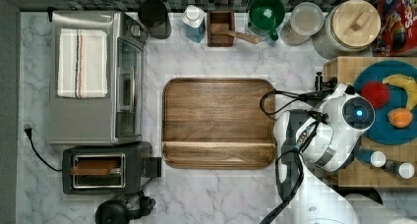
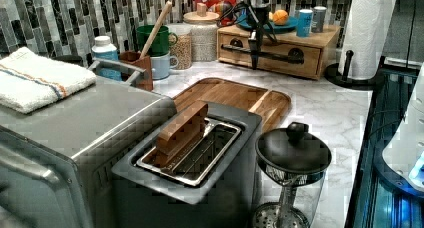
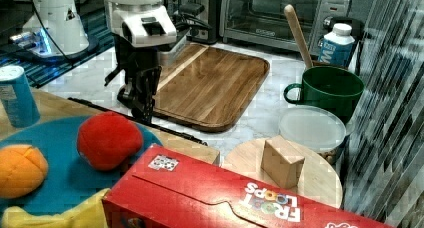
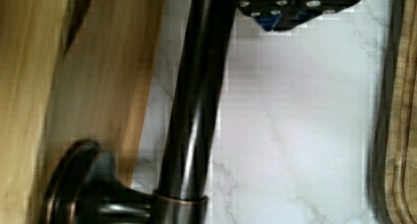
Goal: Close the drawer.
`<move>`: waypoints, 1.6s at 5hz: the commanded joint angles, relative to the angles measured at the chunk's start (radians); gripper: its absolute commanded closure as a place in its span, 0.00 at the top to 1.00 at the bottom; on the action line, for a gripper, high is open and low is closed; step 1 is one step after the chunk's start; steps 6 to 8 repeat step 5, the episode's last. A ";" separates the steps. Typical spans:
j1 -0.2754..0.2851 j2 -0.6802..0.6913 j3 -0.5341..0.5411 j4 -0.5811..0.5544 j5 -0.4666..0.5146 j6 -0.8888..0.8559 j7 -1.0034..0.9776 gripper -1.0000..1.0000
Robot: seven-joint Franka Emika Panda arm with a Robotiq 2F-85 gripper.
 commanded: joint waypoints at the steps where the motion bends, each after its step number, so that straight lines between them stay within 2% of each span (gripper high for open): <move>1: -0.109 -0.008 -0.076 0.174 0.021 -0.039 -0.080 0.00; 8: -0.106 -0.008 -0.080 0.174 0.023 -0.039 -0.082 0.00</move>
